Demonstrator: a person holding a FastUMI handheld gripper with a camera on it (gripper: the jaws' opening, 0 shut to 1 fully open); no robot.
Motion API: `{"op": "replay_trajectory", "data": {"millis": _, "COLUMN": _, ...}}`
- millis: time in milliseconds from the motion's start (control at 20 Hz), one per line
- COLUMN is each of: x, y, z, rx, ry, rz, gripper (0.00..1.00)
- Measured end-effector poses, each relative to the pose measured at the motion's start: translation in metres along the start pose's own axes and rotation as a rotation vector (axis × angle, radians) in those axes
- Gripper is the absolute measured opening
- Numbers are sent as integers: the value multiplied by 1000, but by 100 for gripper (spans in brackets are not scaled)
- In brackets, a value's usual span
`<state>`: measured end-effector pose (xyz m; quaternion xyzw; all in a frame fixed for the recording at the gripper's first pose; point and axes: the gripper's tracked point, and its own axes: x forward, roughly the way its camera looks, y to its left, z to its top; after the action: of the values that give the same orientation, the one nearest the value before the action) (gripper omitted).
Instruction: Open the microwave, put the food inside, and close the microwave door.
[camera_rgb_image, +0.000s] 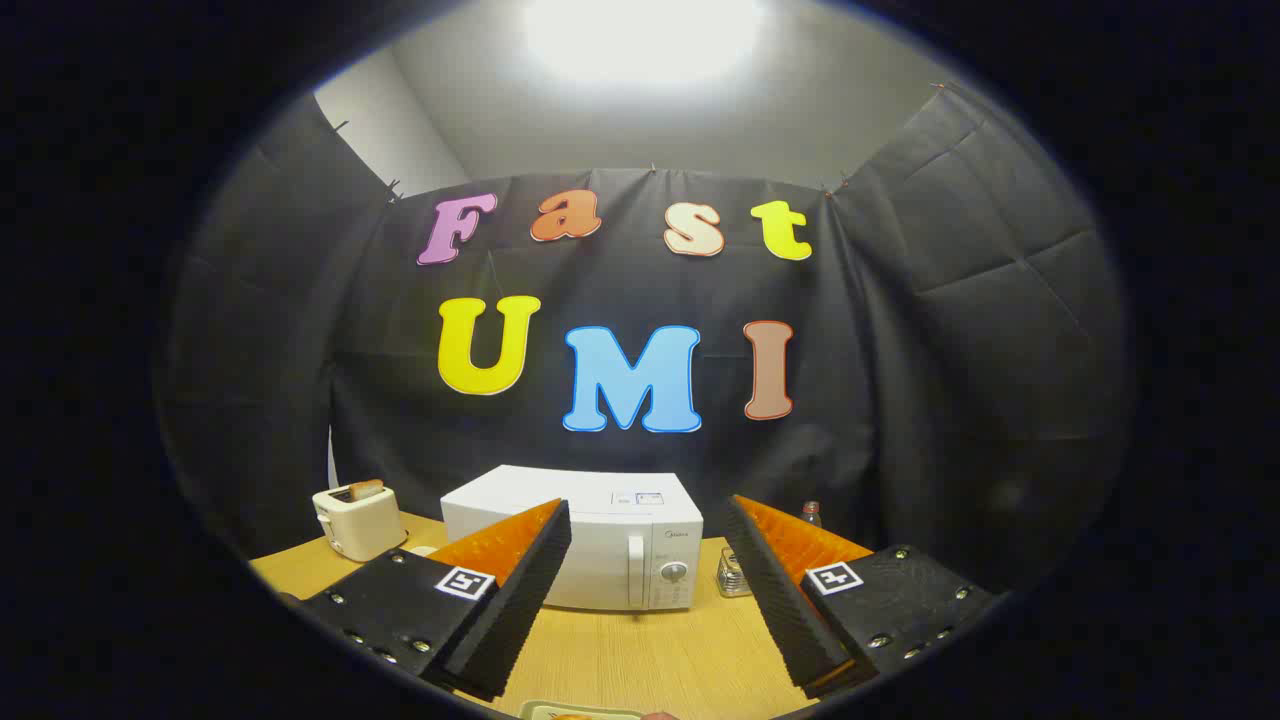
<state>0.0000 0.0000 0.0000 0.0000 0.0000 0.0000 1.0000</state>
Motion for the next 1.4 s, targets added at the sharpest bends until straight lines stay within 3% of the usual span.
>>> {"op": "replay_trajectory", "data": {"millis": 850, "x": 1, "y": -6, "z": -11, "rx": -20, "ry": 16, "rz": 3, "gripper": 98}}
{"op": "replay_trajectory", "data": {"millis": 1400, "x": 61, "y": -7, "z": -33, "rx": -23, "ry": 24, "rz": 30, "gripper": 98}}
